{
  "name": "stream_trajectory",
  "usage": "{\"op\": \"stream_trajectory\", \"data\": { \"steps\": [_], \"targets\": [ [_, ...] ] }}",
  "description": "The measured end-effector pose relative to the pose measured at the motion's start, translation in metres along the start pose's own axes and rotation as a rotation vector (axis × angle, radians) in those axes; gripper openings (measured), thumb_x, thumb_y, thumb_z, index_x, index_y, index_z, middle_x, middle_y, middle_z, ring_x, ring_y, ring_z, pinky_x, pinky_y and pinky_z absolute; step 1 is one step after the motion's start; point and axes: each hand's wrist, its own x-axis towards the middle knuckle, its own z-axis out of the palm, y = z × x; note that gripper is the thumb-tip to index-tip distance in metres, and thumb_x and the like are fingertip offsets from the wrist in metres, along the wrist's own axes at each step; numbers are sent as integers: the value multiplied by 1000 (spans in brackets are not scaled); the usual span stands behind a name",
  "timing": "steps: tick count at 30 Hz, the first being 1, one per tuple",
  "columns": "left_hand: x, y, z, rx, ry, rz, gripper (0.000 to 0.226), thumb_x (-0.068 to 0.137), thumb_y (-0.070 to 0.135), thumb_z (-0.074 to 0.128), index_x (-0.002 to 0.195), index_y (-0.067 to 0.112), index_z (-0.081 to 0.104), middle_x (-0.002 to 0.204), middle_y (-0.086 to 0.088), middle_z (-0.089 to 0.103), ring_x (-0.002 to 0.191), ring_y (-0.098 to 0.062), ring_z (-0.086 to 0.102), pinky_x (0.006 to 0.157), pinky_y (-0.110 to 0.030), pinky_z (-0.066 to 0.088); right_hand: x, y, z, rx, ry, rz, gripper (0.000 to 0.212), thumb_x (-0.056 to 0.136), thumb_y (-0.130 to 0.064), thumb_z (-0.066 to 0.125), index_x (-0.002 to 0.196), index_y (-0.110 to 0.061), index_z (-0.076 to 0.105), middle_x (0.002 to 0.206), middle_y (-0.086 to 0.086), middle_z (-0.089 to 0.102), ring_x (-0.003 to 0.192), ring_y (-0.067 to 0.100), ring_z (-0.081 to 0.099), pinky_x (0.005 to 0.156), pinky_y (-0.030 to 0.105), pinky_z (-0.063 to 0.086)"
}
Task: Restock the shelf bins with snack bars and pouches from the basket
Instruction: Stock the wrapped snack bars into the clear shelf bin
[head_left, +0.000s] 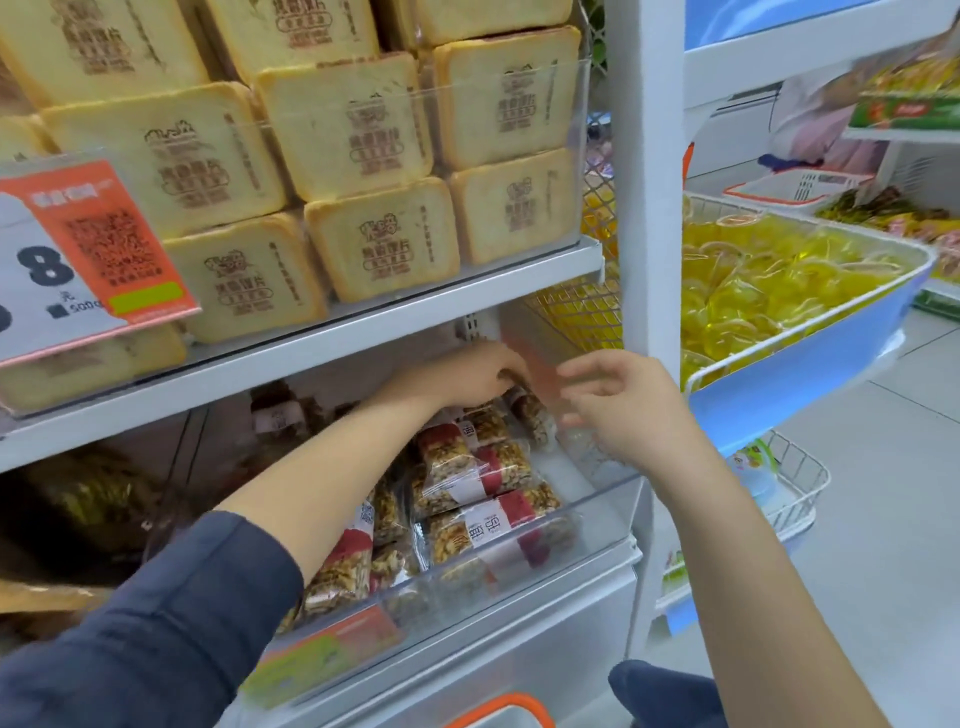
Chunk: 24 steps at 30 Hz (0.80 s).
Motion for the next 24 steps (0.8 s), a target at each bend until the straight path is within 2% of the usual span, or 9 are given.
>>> {"op": "stream_trajectory", "data": {
  "steps": [2,5,7,10,12,15,20,22,24],
  "targets": [
    [19,-3,13,75,-33,1,42,90,-3,46,120,20,66,126,1,61,111,-18,57,94,-26,41,0,-2,-6,65,-27,25,19,91,-5,57,97,-20,66,91,8,71,69,13,69,47,12,44],
    [35,-7,21,166,-127,38,40,91,-1,47,123,19,62,128,-1,59,114,-22,55,86,-21,37,0,-5,-15,92,-106,69,18,90,-8,59,101,-21,66,94,9,73,79,19,70,65,27,54],
    [41,-11,20,195,-209,52,36,91,6,53,124,18,59,127,-2,58,114,-23,54,83,-20,35,-1,-8,-21,174,-161,114,17,92,-8,59,104,-18,66,99,9,72,82,17,67,66,29,55],
    [42,-13,13,187,-310,3,44,83,12,65,126,16,56,126,-3,57,112,-24,54,89,-27,43,-2,-12,-24,209,-170,131,19,91,-5,58,103,-17,66,97,7,72,82,16,64,65,27,53],
    [43,-14,12,156,-338,-34,55,76,17,73,128,18,55,127,-2,56,113,-23,53,93,-32,45,-3,-13,-20,193,-144,116,20,90,-3,58,102,-17,65,95,5,71,79,20,62,65,30,53],
    [46,-18,18,144,-336,-46,62,74,22,77,130,20,53,130,-1,55,116,-22,52,91,-28,42,-3,-12,-15,153,-111,88,20,89,-3,60,104,-17,65,94,2,71,77,19,62,74,39,56],
    [35,-18,11,74,-168,-14,45,85,9,64,129,16,55,131,-5,55,112,-19,53,85,-22,37,-2,-11,-15,158,-113,86,22,90,0,57,104,-17,64,88,-6,68,72,12,61,78,40,55],
    [25,-13,-4,26,-38,25,40,90,9,59,129,13,54,127,-6,56,108,-19,54,82,-20,35,0,-10,-15,180,-119,94,26,90,2,56,103,-20,62,94,-4,69,81,14,63,76,41,56],
    [15,-6,-18,19,95,110,37,92,12,56,128,11,53,121,-8,57,110,-24,52,91,-26,37,0,-8,-13,150,-102,29,35,89,3,56,103,-29,58,106,-7,67,90,15,65,68,36,60]
  ]
}}
